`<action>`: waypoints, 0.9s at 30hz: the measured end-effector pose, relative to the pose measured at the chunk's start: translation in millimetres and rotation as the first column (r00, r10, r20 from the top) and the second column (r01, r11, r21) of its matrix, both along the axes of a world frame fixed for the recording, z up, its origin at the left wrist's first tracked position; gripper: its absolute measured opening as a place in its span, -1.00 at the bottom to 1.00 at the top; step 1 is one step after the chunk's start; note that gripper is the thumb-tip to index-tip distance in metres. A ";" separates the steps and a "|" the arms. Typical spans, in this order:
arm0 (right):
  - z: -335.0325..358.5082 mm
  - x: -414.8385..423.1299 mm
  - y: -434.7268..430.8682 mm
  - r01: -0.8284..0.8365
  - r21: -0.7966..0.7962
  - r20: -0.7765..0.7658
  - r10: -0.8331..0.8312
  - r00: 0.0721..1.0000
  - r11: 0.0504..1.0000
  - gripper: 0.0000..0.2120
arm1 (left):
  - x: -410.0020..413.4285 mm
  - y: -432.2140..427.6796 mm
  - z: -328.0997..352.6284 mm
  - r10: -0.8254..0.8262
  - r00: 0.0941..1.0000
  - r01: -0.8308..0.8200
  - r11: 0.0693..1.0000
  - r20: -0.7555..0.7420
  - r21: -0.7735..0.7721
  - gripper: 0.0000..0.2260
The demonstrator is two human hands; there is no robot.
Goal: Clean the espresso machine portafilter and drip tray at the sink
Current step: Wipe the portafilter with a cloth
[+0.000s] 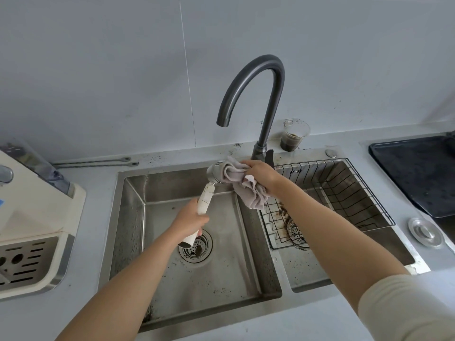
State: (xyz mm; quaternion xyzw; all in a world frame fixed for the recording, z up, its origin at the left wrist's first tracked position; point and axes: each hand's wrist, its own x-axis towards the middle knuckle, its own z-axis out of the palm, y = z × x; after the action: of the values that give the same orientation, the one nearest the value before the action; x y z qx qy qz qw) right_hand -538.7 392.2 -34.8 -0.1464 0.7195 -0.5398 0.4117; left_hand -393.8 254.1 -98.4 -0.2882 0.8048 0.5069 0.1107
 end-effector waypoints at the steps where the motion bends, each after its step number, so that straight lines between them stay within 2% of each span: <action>1: -0.1 0.8 2.4 0.051 -0.068 0.028 -0.049 0.998 0.996 -0.74 | 0.1 -0.4 0.4 0.028 1.000 -0.028 0.998 -0.002 0.052 -0.77; 4: 0.4 -3.4 11.7 0.154 -0.165 0.069 -0.144 0.987 0.974 -0.67 | 1.5 -0.7 2.1 0.073 0.997 -0.071 0.984 -0.009 0.161 -0.76; 7: 0.3 -10.5 26.3 0.250 -0.212 0.094 -0.235 0.968 0.945 -0.72 | 2.7 0.0 2.6 0.081 0.997 -0.075 0.975 -0.018 0.208 -0.78; 11: -8.8 -19.2 51.8 0.329 -0.215 0.109 -0.312 0.944 0.920 -0.70 | 2.1 2.6 0.8 0.092 0.995 -0.083 0.962 -0.024 0.259 -0.77; 16: -31.6 -23.9 88.3 0.378 -0.063 0.065 -0.374 0.925 0.924 -0.70 | -2.1 12.4 -1.6 0.105 0.994 -0.091 0.952 -0.032 0.293 -0.82; 20: -57.5 -22.4 111.4 0.404 0.135 -0.032 -0.404 0.914 0.905 -0.72 | -6.3 19.5 -3.4 0.123 0.992 -0.113 0.942 -0.013 0.316 -0.83; 24: -80.1 -23.4 117.4 0.332 0.362 -0.248 -0.254 0.935 0.871 -0.67 | -10.5 26.1 -5.5 0.146 0.989 -0.141 0.937 0.005 0.318 -0.84; 27: -99.1 -27.5 113.7 0.316 0.461 -0.334 -0.168 0.928 0.829 -0.83 | -10.3 29.7 -5.6 0.162 0.987 -0.159 0.936 0.017 0.315 -0.84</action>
State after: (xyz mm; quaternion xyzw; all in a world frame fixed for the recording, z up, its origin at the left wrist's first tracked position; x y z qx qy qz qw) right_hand -566.2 505.9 -133.8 -0.0144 0.8991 -0.3537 0.2575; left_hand -404.2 283.7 -104.0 -0.3291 0.6877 0.6377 0.1099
